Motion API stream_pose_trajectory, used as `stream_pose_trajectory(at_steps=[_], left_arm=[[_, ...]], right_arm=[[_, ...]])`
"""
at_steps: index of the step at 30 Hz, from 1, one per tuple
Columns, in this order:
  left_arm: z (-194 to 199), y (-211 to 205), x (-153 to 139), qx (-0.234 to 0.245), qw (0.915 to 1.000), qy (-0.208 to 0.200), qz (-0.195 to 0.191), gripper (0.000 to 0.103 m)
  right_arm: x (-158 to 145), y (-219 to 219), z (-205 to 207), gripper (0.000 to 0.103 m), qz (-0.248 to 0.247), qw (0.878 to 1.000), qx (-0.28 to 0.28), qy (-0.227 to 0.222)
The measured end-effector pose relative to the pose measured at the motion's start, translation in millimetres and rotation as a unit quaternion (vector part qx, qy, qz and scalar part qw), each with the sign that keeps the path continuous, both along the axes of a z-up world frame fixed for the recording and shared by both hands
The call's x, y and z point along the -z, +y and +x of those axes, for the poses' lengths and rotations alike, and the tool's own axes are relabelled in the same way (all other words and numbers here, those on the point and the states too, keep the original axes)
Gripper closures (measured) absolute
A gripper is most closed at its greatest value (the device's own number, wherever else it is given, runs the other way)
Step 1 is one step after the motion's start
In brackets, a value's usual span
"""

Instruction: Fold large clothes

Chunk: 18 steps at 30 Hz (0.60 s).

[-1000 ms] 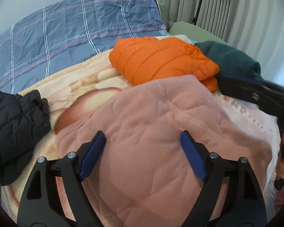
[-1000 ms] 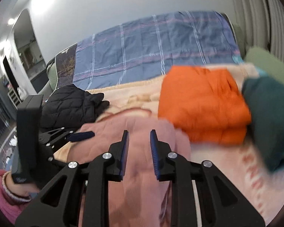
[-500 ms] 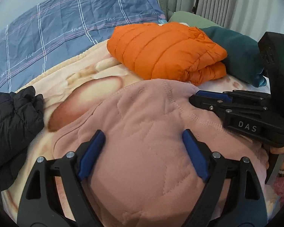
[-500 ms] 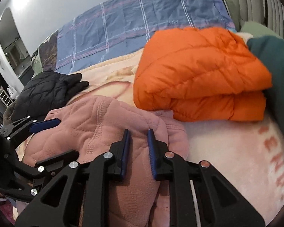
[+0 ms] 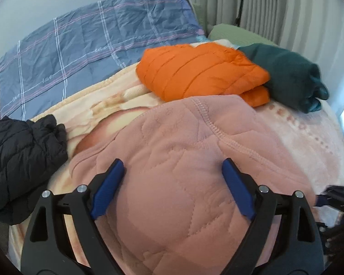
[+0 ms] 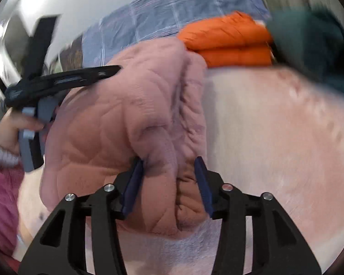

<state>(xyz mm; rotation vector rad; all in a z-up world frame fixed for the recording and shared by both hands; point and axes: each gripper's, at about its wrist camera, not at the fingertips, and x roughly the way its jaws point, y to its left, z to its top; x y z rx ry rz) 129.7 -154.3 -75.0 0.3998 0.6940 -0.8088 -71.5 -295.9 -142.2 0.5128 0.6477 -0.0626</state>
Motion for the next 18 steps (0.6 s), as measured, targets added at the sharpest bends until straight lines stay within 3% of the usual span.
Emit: stream_pose_trajectory(at_steps=[2, 5, 9, 14, 18], left_arm=[[-11.3, 5.1, -7.6, 0.001, 0.9998, -0.021, 0.006, 0.014], [-26.6, 22.2, -17.3, 0.016, 0.9996, -0.018, -0.011, 0.009], [-34.9, 36.8, -10.9, 0.023, 0.9991, 0.017, -0.03, 0.005], [-40.8, 33.4, -2.6, 0.027, 0.9994, -0.002, -0.022, 0.004], [-46.0, 29.6, 2.1, 0.033, 0.9992, -0.023, -0.003, 0.004]], right_arm=[[-12.2, -6.2, -11.9, 0.052, 0.021, 1.0, 0.001, -0.023], [-22.7, -16.1, -29.7, 0.03, 0.009, 0.999, 0.03, -0.031], [0.0, -28.9, -31.1, 0.027, 0.107, 0.994, 0.013, -0.019], [26.6, -32.4, -16.7, 0.023, 0.214, 0.977, -0.016, 0.001], [39.7, -39.6, -7.8, 0.022, 0.259, 0.965, -0.028, 0.012]])
